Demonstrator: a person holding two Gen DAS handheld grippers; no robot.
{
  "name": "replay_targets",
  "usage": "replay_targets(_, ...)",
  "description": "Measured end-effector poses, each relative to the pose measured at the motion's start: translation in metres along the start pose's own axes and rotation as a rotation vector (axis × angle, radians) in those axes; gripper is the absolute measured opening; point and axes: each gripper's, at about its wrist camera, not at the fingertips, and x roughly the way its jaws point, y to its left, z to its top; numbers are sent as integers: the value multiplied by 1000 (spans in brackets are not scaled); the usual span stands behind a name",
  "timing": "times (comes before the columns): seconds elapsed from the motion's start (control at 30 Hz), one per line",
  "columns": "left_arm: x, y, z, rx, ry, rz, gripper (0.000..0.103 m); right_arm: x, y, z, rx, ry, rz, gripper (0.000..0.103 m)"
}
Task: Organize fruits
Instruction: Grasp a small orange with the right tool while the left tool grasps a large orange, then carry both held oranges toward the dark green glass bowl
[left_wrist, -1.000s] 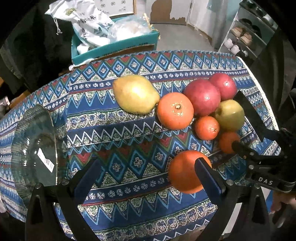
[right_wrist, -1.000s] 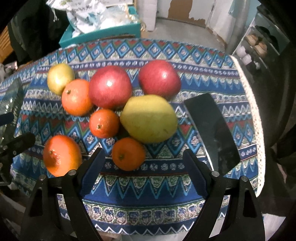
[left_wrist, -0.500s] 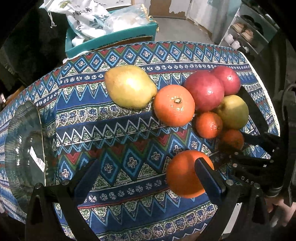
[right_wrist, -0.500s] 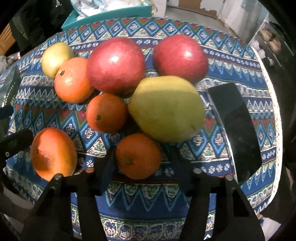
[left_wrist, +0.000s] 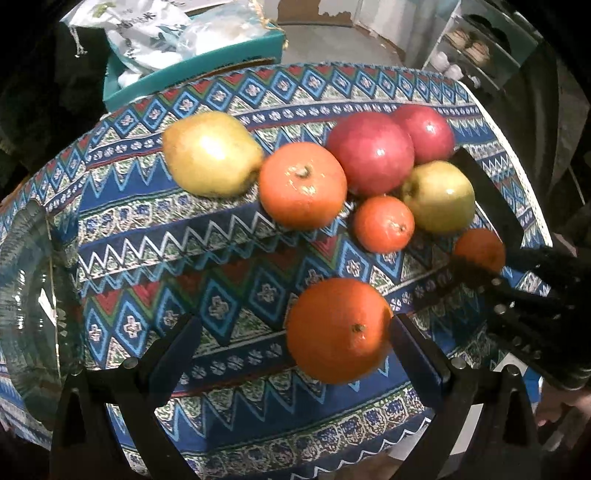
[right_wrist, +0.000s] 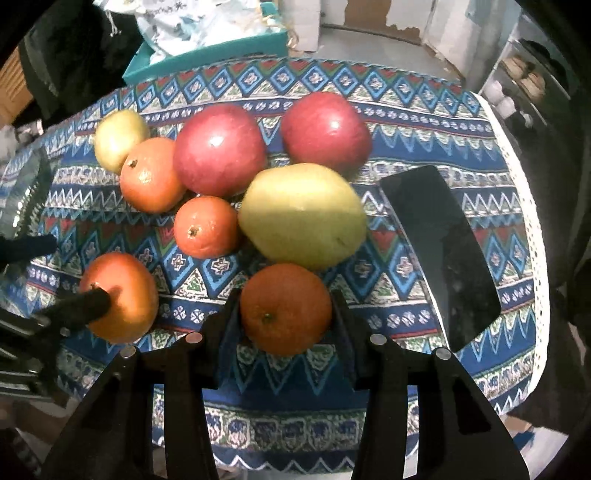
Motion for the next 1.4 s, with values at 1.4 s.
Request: replay_targets(1.4,-28,2,-6,-3,-120,-38,68,-40,3,17,-17,-123,-33,45)
